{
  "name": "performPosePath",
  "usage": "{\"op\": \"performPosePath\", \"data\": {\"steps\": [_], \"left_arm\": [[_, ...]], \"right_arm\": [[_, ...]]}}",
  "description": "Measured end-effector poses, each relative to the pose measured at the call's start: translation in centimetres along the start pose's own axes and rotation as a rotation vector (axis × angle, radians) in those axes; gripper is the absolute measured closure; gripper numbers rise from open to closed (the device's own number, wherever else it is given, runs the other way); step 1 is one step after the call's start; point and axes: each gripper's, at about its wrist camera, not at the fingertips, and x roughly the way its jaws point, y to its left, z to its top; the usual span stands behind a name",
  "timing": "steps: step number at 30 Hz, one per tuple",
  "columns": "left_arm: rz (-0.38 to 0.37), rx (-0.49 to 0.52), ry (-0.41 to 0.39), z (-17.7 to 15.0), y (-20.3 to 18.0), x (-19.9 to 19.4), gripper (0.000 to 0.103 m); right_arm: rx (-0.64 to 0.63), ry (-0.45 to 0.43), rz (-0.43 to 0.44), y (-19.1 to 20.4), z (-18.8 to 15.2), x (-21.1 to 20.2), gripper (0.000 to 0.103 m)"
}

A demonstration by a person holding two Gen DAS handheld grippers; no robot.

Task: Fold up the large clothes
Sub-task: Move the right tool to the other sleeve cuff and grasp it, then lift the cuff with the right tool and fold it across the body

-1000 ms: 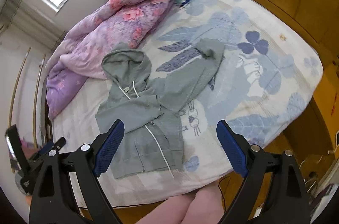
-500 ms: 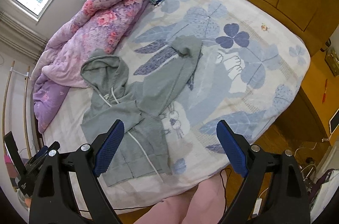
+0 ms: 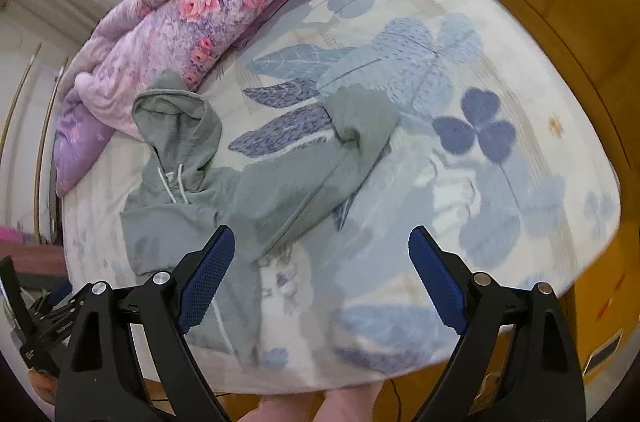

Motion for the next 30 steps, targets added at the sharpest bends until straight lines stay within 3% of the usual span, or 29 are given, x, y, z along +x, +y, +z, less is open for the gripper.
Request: {"op": "performPosePath", "data": {"steps": [7,12,17,23,26,27,28,30], "left_arm": [[0.062,-0.077,0.037,2.1,-1.2,4.4,0.017],[0.091,-0.096,0.045,3.0,-1.7,7.2,0.025],[0.094,-0.142,0.075,3.6,-1.3,10.4,0.029],[0.095,-0.167,0.114,3.5,-0.8,13.5,0.029],[0.101,-0.154,0.132,3.5,-1.4,14.9,0.029],[0.108,-0.142,0.141,3.5,-1.7,15.4,0.029],[0.108,-0.133,0.147,3.6,-2.1,15.6,0.029],[0.090,-0.121,0.142,3.6,-2.7,15.7,0.029]], "right_arm": [[-0.076,0.057,0.016,-1.0,6.5,9.3,0.018],[-0.034,0.133,0.045,-2.1,9.3,17.0,0.020],[-0.034,0.161,-0.029,-1.9,11.3,23.3,0.027],[-0.078,0.229,-0.230,-2.0,12.8,31.8,0.032],[-0.026,0.200,-0.246,-2.5,12.9,32.2,0.033],[-0.016,0.186,-0.254,-2.7,12.9,31.5,0.048],[0.009,0.164,-0.240,-3.3,12.8,30.5,0.071],[0.126,0.143,-0.103,-6.0,12.3,28.2,0.089]]}}
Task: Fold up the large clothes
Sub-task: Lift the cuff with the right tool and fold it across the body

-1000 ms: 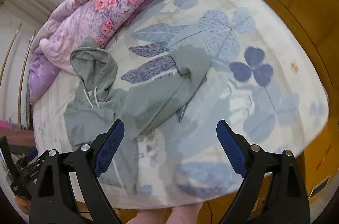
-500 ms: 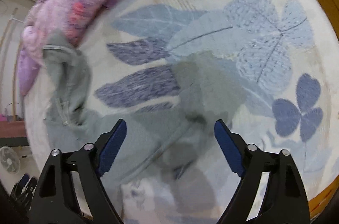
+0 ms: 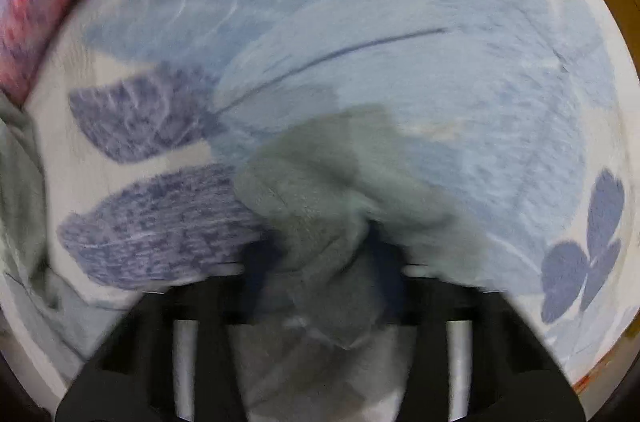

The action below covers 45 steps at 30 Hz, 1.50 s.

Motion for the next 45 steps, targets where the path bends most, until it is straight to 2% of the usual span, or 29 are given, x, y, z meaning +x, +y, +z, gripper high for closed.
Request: {"op": "performPosePath", "data": {"steps": [2,5,6,8,10,12,15,17,18,21,22,24,25,26,27,28,30,32,36,37,39,41,45], "left_arm": [[-0.011,0.016,-0.010,-0.1,-0.6,-0.2,0.029],[-0.024,0.030,-0.013,-0.3,-1.4,-0.4,0.029],[-0.034,0.033,-0.010,-0.4,-1.6,-0.3,0.029],[-0.037,0.042,-0.010,-0.4,-2.1,-0.2,0.028],[-0.039,0.044,-0.009,-0.3,-2.4,0.1,0.028],[-0.039,0.039,0.003,-0.1,-2.7,0.3,0.028],[-0.049,0.052,-0.007,0.0,-3.1,0.1,0.028],[-0.041,0.068,-0.008,0.0,-3.4,0.2,0.028],[-0.036,0.074,-0.001,0.1,-3.5,0.3,0.028],[-0.034,0.076,0.009,0.1,-3.8,0.6,0.028],[-0.035,0.076,0.010,0.0,-3.9,0.6,0.028],[-0.043,0.073,0.008,0.0,-4.0,0.6,0.028],[-0.052,0.074,0.007,0.0,-4.2,0.7,0.028],[-0.054,0.076,0.005,0.0,-4.3,0.7,0.028],[-0.054,0.080,-0.002,0.0,-4.5,0.7,0.028],[-0.058,0.085,-0.006,0.1,-4.7,0.7,0.029],[-0.077,0.087,-0.010,0.3,-5.0,0.9,0.029],[-0.101,0.084,-0.009,0.5,-5.3,1.3,0.033],[-0.144,0.102,-0.030,1.0,-6.3,2.3,0.061],[-0.165,0.103,-0.025,1.2,-6.6,2.9,0.064],[-0.206,0.104,-0.009,1.6,-7.3,4.1,0.078],[-0.213,0.123,-0.004,1.8,-8.1,5.3,0.084],[-0.230,0.148,0.047,1.7,-9.6,9.0,0.088]], "right_arm": [[0.114,-0.021,0.144,-3.8,-1.1,-2.8,0.090],[0.150,-0.082,0.210,-7.5,-3.1,-6.4,0.089],[0.182,-0.090,0.231,-9.3,-4.1,-7.3,0.085],[0.259,-0.088,0.218,-12.1,-5.7,-7.4,0.076],[0.391,-0.037,0.178,-15.6,-7.4,-6.0,0.053],[0.514,0.022,0.166,-17.9,-8.9,-4.7,0.040],[0.624,0.020,0.270,-19.9,-10.1,-4.4,0.028],[0.624,-0.018,0.274,-19.9,-10.0,-4.9,0.022],[0.600,-0.030,0.276,-19.5,-9.6,-5.3,0.016],[0.524,-0.028,0.333,-17.4,-8.7,-6.0,0.013],[0.494,-0.035,0.314,-16.6,-8.4,-6.2,0.010],[0.421,-0.075,0.200,-15.3,-7.3,-6.2,0.010],[0.410,-0.104,0.155,-15.3,-6.8,-5.8,0.013],[0.413,-0.115,0.119,-15.4,-6.6,-5.2,0.023],[0.434,-0.089,0.094,-15.9,-6.7,-3.8,0.060],[0.468,-0.064,0.101,-17.0,-6.8,-3.4,0.083],[0.529,-0.089,0.146,-18.3,-7.9,-4.1,0.085],[0.513,-0.117,0.130,-18.6,-8.8,-5.6,0.087],[0.516,-0.197,0.180,-19.3,-10.6,-9.0,0.094],[0.517,-0.214,0.184,-19.4,-11.0,-9.9,0.094],[0.520,-0.241,0.195,-19.1,-11.1,-11.4,0.094],[0.509,-0.284,0.232,-19.0,-11.5,-13.4,0.094],[0.457,-0.347,0.252,-17.5,-11.8,-17.0,0.094]]}}
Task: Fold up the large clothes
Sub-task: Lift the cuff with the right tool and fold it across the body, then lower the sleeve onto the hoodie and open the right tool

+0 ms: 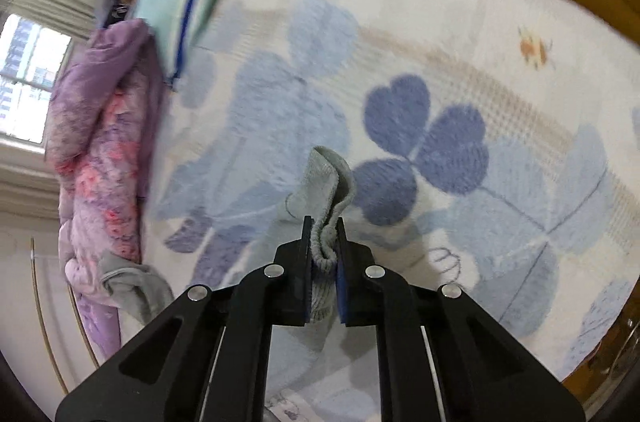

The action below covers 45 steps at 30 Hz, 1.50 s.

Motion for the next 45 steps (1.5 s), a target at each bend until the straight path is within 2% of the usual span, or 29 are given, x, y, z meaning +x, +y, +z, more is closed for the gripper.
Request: {"op": "performPosePath", "data": {"steps": [3,8,13,16,19,26,28,35,41,45], "left_arm": [[0.019,0.019,0.034,-0.2,-0.2,2.4,0.089],[0.026,0.048,-0.004,-0.4,-0.4,3.5,0.089],[-0.026,0.048,-0.029,-0.5,0.2,4.0,0.089],[-0.069,0.063,-0.005,-0.4,1.2,3.4,0.089],[-0.096,0.037,0.010,-0.3,3.1,1.7,0.089],[-0.072,-0.021,-0.067,-1.5,10.0,-6.1,0.089],[-0.038,-0.029,-0.121,-2.0,12.6,-9.1,0.089],[0.043,-0.123,-0.223,-3.4,22.1,-16.8,0.089],[0.104,-0.206,-0.269,-4.8,29.2,-20.2,0.089],[0.121,-0.249,-0.278,-5.5,33.2,-20.5,0.089]], "right_arm": [[-0.041,-0.024,0.040,2.4,0.0,-1.8,0.095],[-0.116,-0.064,0.136,7.7,-1.2,-4.3,0.095],[-0.208,-0.083,0.207,14.3,-3.9,-6.3,0.095],[-0.276,-0.087,0.244,18.3,-6.2,-6.8,0.095],[-0.330,-0.069,0.263,22.0,-9.0,-6.7,0.095],[-0.467,0.005,0.325,31.0,-17.3,-5.2,0.095],[-0.520,0.014,0.326,33.5,-19.9,-4.9,0.095],[-0.671,0.122,0.352,41.1,-30.0,-2.0,0.095],[-0.761,0.221,0.347,46.0,-38.1,1.8,0.095],[-0.802,0.298,0.328,48.1,-43.8,5.3,0.094]]}}
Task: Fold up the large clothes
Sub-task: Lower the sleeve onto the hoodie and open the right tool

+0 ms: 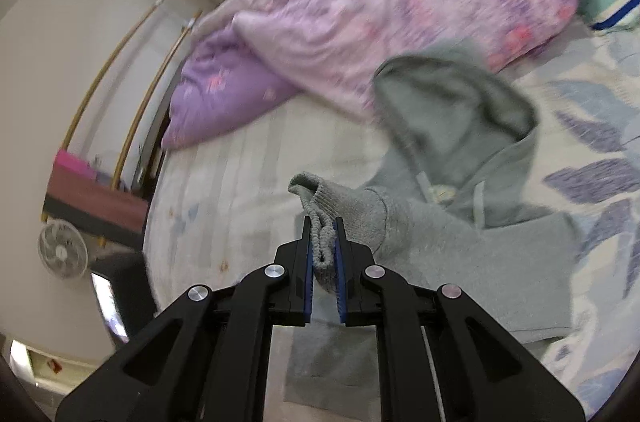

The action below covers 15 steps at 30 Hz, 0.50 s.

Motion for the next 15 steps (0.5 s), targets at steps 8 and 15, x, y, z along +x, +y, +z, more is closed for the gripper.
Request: {"op": "performPosePath", "data": {"steps": [8,15], "left_arm": [[0.048,-0.060,0.018,0.0,6.4,1.7,0.089],[0.077,-0.059,0.039,-0.1,8.2,3.2,0.089]], "right_arm": [[0.000,0.109,-0.037,3.1,-3.2,8.8,0.094],[0.075,0.299,0.034,2.5,-5.7,14.3,0.052]]}}
